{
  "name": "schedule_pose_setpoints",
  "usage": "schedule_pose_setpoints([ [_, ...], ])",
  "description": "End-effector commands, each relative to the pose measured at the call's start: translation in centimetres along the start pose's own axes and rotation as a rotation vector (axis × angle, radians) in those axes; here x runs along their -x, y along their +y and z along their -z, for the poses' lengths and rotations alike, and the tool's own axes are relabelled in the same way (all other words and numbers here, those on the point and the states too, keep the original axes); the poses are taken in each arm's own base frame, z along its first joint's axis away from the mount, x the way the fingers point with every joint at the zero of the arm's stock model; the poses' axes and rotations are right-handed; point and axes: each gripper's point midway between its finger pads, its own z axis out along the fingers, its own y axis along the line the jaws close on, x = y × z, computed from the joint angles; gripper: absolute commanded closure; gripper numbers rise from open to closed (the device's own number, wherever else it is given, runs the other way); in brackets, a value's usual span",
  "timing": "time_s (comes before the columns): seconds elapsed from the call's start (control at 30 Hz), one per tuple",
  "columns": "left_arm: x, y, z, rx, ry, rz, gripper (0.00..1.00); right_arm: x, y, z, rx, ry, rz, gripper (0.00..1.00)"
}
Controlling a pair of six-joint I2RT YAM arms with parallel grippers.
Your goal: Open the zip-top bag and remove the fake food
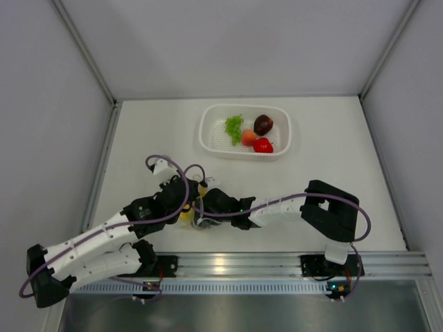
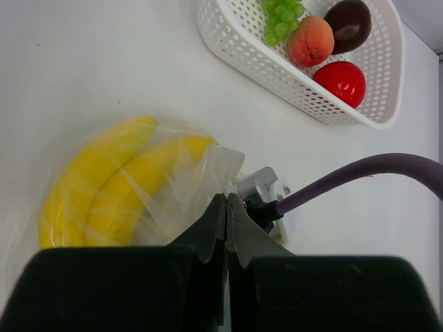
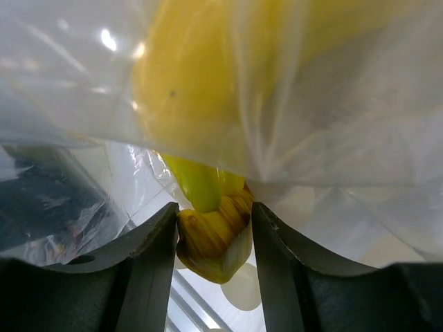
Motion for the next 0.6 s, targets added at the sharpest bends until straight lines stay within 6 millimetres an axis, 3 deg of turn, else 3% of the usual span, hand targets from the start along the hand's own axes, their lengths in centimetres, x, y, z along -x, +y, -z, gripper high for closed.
schedule_pose_setpoints([
  [0.0,1.0,-2.4,0.5,-0.088,-0.017,0.086,1.00,-1.4,0.4,-0.9,0.000,0.026,0.056,0.54],
  [0.07,1.0,-2.3,0.5,-0.089,-0.019,0.093,1.00,-1.5,0.3,-1.4,0.007,0.020,0.074,0.57],
  [0.23,1.1,-2.3,0.5,-0.088,-0.022,0.076,1.00,-1.5,0.2,-1.1,0.016,0.019,0.085,0.89],
  [0.43,1.5,-2.7,1.0,-0.115,-0.023,0.017,1.00,0.7,0.9,2.4,0.038,-0.066,0.116,1.00],
  [0.57,1.9,-3.8,1.6,-0.162,-0.009,-0.067,1.00,2.2,1.0,4.3,0.042,-0.108,0.147,1.00],
])
